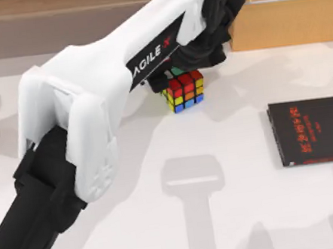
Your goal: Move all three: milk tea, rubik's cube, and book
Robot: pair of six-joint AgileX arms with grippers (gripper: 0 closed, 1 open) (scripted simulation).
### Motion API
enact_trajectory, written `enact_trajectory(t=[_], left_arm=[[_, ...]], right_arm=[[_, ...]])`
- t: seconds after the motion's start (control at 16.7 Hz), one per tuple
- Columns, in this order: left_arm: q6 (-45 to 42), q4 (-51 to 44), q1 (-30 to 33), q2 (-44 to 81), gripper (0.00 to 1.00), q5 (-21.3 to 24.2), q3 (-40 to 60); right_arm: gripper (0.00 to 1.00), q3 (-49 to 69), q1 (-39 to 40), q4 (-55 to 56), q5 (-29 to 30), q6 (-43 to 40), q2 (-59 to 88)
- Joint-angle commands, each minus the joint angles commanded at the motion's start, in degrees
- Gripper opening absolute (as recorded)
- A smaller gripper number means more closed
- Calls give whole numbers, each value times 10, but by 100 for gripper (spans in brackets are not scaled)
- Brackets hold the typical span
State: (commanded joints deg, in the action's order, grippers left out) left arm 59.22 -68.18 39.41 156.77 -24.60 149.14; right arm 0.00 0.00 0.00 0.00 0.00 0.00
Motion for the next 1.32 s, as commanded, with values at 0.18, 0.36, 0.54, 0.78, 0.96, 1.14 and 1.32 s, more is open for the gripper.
enact_trajectory(t=[0.18,0.36,0.54,0.78,0.96,1.14,1.32], left_arm=[[0,0,0,0,0,0,0],[-1,0,2,0,0,0,0],[0,-19,2,10,0,0,24],[0,-82,3,38,0,0,126],[-1,-116,2,51,0,1,169],[-1,-118,2,52,0,1,172],[-4,-112,4,48,0,1,166]], right_arm=[[100,0,0,0,0,0,0],[100,0,0,0,0,0,0],[100,0,0,0,0,0,0],[100,0,0,0,0,0,0],[100,0,0,0,0,0,0],[100,0,0,0,0,0,0],[100,0,0,0,0,0,0]])
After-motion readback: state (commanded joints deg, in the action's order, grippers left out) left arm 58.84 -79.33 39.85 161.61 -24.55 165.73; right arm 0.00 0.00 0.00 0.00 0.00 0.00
